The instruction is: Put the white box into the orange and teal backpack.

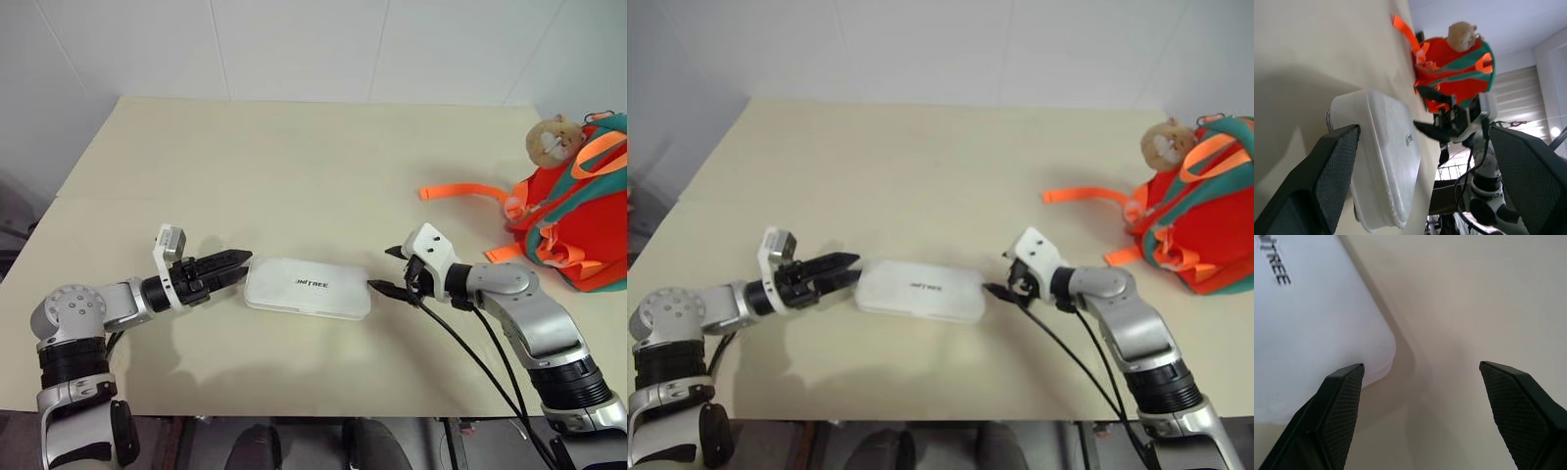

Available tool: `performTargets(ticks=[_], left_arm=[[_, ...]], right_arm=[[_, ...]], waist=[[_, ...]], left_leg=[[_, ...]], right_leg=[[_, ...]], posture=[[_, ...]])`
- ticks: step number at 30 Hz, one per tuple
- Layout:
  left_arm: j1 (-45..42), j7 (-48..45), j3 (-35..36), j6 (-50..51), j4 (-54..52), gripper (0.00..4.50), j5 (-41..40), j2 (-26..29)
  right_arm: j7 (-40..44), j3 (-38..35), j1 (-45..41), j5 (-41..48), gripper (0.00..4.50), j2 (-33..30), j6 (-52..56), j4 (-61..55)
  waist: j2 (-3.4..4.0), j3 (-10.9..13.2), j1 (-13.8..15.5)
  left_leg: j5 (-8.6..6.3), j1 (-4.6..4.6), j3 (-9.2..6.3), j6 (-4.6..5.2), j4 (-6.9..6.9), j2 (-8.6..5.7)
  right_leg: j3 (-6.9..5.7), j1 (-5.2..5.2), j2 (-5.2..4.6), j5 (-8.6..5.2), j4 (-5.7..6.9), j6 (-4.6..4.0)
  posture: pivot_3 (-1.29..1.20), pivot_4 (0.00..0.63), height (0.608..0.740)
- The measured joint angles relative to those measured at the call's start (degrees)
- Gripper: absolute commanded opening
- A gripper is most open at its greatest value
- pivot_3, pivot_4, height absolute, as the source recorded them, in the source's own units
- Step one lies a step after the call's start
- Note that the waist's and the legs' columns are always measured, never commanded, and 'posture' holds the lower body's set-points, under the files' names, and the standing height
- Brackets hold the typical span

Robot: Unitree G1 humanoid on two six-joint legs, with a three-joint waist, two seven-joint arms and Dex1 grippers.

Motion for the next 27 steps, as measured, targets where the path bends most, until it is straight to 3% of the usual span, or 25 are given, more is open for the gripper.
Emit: performTargets(ticks=[17,27], left_arm=[[1.4,-4.0,-7.7,0.8,-1.0,4.47,4.0,6.5],[1.2,-4.5,-7.6,5.0,-1.2,4.47,3.3,3.4]], right_arm=[[0.2,0.2,0.1,0.0,4.5,1.2,-0.5,-0.1],[0.3,0.2,0.1,0.0,4.5,1.7,-0.6,0.0]], waist=[[0.01,0.0,-0.3],[0.01,0.0,-0.2]], left_leg=[[-0.01,0.0,0.0,-0.02,-0.12,0.05],[-0.01,-0.01,0.0,-0.02,-0.12,0.02]], right_leg=[[-0.02,0.0,-0.03,0.0,-0.28,0.0],[-0.03,0.01,-0.05,0.0,-0.28,0.0]], posture=[[0.0,0.15,0.74],[0.0,0.15,0.74]])
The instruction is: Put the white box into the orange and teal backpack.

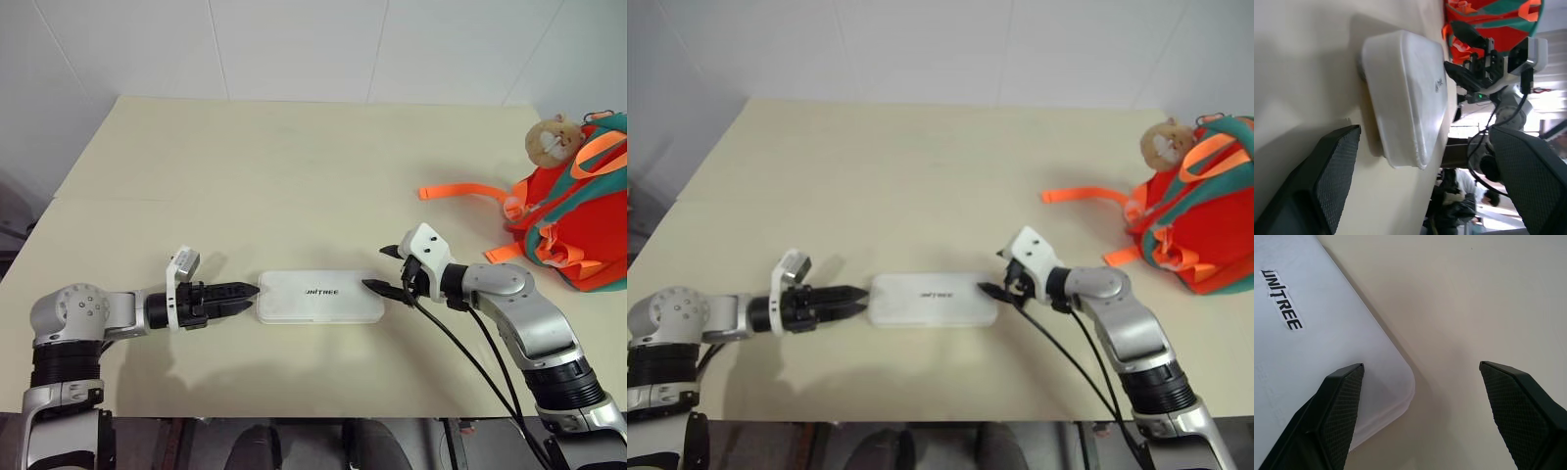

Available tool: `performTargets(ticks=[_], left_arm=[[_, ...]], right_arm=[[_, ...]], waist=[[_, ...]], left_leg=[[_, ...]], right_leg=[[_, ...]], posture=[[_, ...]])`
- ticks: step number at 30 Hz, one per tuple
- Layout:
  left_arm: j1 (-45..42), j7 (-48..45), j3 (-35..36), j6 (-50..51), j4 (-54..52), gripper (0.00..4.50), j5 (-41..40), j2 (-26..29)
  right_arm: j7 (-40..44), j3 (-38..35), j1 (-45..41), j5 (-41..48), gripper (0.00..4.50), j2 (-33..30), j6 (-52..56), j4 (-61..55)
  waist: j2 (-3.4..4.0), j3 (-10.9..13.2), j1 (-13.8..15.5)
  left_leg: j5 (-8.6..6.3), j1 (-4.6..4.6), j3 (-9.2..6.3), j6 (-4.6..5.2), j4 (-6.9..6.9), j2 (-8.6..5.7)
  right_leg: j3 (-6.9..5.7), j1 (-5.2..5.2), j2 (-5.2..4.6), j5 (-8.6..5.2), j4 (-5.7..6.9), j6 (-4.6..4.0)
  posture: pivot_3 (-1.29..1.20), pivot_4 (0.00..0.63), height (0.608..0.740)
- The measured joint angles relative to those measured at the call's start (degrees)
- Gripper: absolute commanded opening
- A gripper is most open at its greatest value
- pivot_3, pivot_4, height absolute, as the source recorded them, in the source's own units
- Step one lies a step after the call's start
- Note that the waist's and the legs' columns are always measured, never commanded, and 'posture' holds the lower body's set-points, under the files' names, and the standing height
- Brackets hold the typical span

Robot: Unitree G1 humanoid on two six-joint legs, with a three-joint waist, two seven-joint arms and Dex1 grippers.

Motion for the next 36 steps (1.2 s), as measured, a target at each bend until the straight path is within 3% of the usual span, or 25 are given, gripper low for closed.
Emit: performTargets(ticks=[13,23,26,34,36], left_arm=[[-2.8,4.6,4.0,-3.3,2.5,4.47,0.8,-8.3],[-3.0,6.0,4.0,-6.1,2.3,4.47,1.1,-10.3],[-4.0,6.1,3.9,-5.8,4.1,3.9,1.4,-10.4],[-7.2,6.5,4.0,-3.5,9.3,1.52,2.3,-10.0],[-7.4,6.5,4.0,-3.1,9.4,1.32,2.3,-10.0]], right_arm=[[0.0,-0.1,0.0,0.0,4.5,0.1,-0.4,0.0],[0.0,-0.1,0.0,0.0,4.5,0.1,-0.7,0.0],[0.0,-0.1,0.1,0.0,4.5,0.1,-0.7,0.0],[0.5,-1.2,1.3,0.3,4.5,-0.7,-1.2,-1.0],[1.0,-1.4,1.8,0.4,4.5,-1.6,-1.5,-1.6]], waist=[[0.0,0.0,0.1],[0.0,0.0,0.1],[0.0,0.0,0.1],[0.0,0.0,0.1],[0.0,0.0,0.1]], left_leg=[[0.0,0.0,-0.01,0.01,0.03,-0.03],[0.01,0.0,-0.01,0.0,0.02,-0.03],[0.01,0.0,-0.01,0.01,0.03,-0.04],[0.01,0.0,-0.03,0.01,0.03,-0.04],[0.01,0.0,-0.03,0.01,0.03,-0.04]], right_leg=[[-0.03,0.01,0.01,0.0,0.0,0.0],[-0.03,0.01,0.01,0.0,0.0,0.0],[-0.05,0.02,0.02,0.0,0.0,0.0],[-0.07,0.04,0.03,0.0,0.0,0.0],[-0.07,0.04,0.03,0.0,-0.01,0.0]], posture=[[0.0,0.15,0.74],[0.0,0.15,0.74],[0.0,0.15,0.74],[0.0,0.15,0.74],[0.0,0.15,0.74]])
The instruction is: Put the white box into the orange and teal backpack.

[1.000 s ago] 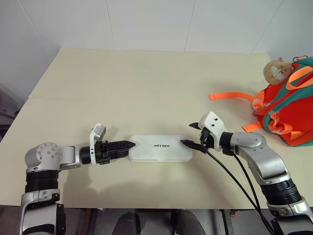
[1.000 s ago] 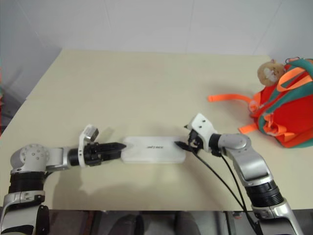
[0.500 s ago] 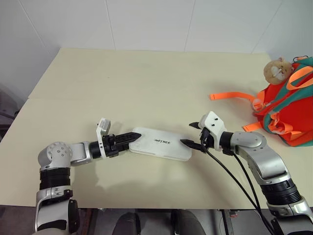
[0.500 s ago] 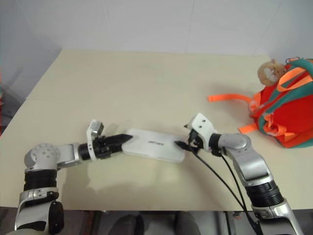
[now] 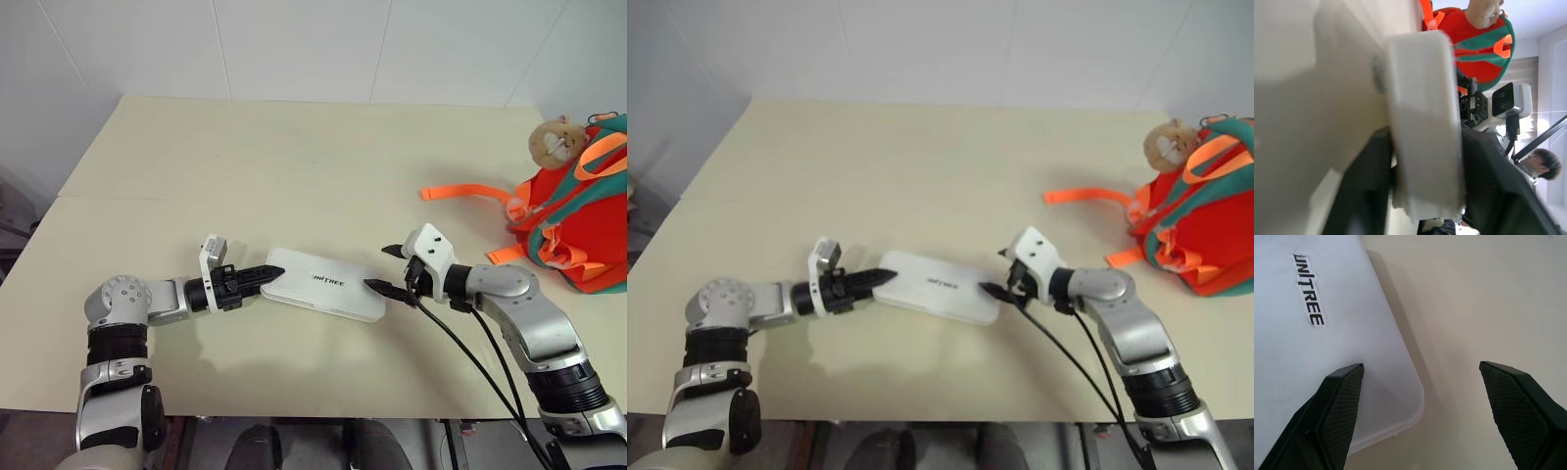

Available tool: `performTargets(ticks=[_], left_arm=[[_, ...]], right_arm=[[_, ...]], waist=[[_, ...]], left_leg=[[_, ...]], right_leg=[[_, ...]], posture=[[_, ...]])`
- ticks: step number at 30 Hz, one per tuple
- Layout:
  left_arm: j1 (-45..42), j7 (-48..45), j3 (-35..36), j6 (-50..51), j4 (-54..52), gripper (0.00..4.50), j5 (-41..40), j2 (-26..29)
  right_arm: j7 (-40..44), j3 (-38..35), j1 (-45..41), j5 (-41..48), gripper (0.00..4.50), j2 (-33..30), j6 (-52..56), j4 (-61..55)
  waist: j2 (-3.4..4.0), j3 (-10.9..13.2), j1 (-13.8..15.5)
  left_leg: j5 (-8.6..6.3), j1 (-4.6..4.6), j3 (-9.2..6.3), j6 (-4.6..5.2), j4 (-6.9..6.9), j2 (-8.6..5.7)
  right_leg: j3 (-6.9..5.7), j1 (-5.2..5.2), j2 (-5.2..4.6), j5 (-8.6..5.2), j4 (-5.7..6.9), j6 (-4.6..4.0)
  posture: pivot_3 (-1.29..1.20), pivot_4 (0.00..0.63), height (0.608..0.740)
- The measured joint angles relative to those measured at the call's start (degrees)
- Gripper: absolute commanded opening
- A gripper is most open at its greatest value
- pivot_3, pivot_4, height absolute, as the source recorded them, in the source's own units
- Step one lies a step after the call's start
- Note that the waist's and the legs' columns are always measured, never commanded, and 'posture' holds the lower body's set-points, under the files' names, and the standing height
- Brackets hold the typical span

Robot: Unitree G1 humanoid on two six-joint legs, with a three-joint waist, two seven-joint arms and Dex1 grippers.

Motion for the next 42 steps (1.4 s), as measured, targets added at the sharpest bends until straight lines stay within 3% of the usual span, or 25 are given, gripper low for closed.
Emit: performTargets(ticks=[6,18,42], left_arm=[[-0.1,0.8,1.2,1.1,-0.1,1.32,0.1,-0.2],[-0.4,7.0,14.0,4.8,-2.7,1.32,-1.4,-4.8],[1.4,12.8,16.6,5.7,-7.6,1.32,-3.0,-7.8]], right_arm=[[0.5,-0.4,0.7,0.3,4.5,-0.9,-0.6,0.0],[0.7,-2.7,1.9,0.9,4.5,-2.8,-0.5,-0.5],[0.6,-2.5,1.7,0.2,4.5,-2.8,-0.5,0.4]], waist=[[0.0,0.0,0.0],[0.0,0.0,0.0],[0.0,0.0,0.0]], left_leg=[[0.0,0.0,-0.01,0.0,0.0,0.02],[0.0,-0.01,0.0,-0.01,-0.01,0.01],[-0.01,-0.01,0.01,-0.04,-0.02,0.0]], right_leg=[[0.0,0.0,0.0,0.0,0.01,0.0],[-0.01,-0.01,0.0,0.0,-0.01,0.0],[0.0,-0.01,0.0,0.01,-0.05,0.01]], posture=[[0.0,0.15,0.74],[0.0,0.15,0.74],[0.0,0.15,0.74]])
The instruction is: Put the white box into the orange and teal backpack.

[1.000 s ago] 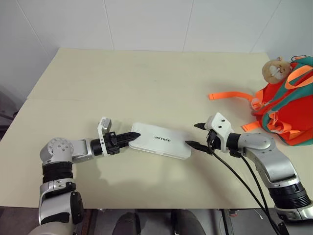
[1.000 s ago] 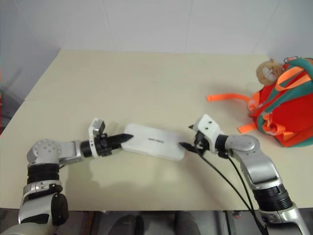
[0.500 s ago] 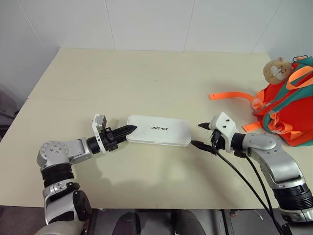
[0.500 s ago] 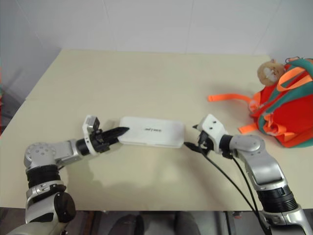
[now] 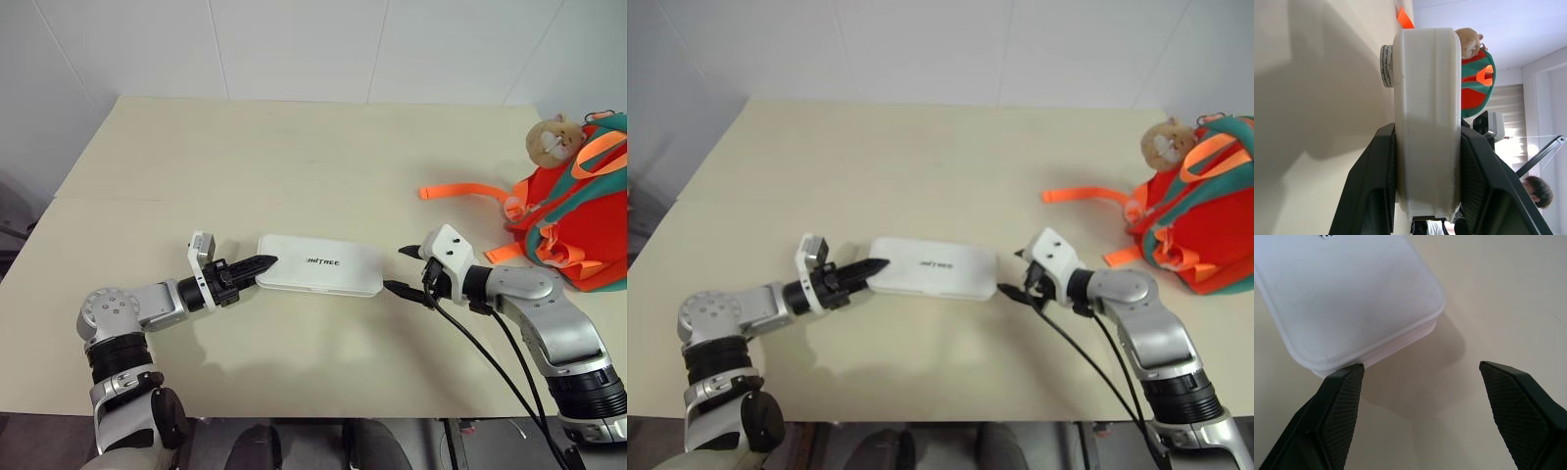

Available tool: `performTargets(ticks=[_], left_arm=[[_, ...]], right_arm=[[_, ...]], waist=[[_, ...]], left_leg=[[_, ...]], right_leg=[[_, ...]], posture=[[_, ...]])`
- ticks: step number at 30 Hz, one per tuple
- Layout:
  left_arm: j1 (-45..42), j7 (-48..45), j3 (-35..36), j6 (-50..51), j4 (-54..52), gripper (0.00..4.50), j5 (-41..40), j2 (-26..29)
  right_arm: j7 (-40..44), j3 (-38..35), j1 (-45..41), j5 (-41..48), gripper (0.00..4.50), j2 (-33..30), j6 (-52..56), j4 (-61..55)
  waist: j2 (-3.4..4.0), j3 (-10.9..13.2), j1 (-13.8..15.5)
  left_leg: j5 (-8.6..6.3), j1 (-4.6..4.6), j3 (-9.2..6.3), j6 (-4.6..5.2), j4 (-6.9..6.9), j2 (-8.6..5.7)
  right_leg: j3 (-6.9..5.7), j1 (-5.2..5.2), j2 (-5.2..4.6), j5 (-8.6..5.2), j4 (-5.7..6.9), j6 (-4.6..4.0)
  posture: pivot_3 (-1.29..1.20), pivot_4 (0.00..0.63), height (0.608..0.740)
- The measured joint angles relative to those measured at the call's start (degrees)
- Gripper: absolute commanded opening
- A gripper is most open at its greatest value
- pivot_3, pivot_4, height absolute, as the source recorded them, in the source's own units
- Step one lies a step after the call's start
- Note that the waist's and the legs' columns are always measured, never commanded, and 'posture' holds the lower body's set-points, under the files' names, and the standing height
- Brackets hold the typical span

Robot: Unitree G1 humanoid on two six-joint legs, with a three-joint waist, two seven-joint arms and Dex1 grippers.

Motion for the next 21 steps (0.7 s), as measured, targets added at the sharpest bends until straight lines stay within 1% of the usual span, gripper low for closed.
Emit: performTargets(ticks=[8,10,14,21], left_arm=[[-0.1,2.5,2.8,0.3,-0.1,1.32,-1.5,-0.7],[-0.3,3.7,4.6,0.3,-0.3,1.32,-2.1,-1.7],[-0.4,5.8,6.3,0.3,-1.7,1.32,-3.9,-3.0],[-0.4,10.7,9.2,0.3,-3.8,1.32,-6.9,-7.0]], right_arm=[[0.1,-0.3,0.8,0.0,4.5,-0.6,-0.1,0.0],[0.1,-0.8,1.0,0.1,4.5,-1.0,-0.1,0.0],[0.1,-1.8,1.6,0.1,4.5,-1.7,-0.1,0.0],[0.1,-2.0,2.2,0.2,4.5,-1.8,0.0,-0.3]], waist=[[0.0,0.0,0.0],[0.0,0.0,0.0],[0.0,0.0,0.0],[0.0,0.0,0.1]], left_leg=[[0.0,0.0,0.0,0.0,-0.01,0.0],[0.0,0.0,0.0,0.0,-0.01,0.0],[0.0,0.0,-0.01,0.0,0.0,0.0],[0.0,0.0,0.0,0.0,0.01,-0.01]], right_leg=[[-0.01,0.0,0.0,0.0,-0.01,0.0],[-0.01,0.0,-0.01,0.0,-0.01,0.0],[-0.01,0.01,0.0,0.0,-0.01,0.0],[0.0,0.01,0.0,0.01,0.0,0.02]], posture=[[0.0,0.15,0.74],[0.0,0.15,0.74],[0.0,0.15,0.74],[0.0,0.15,0.74]])
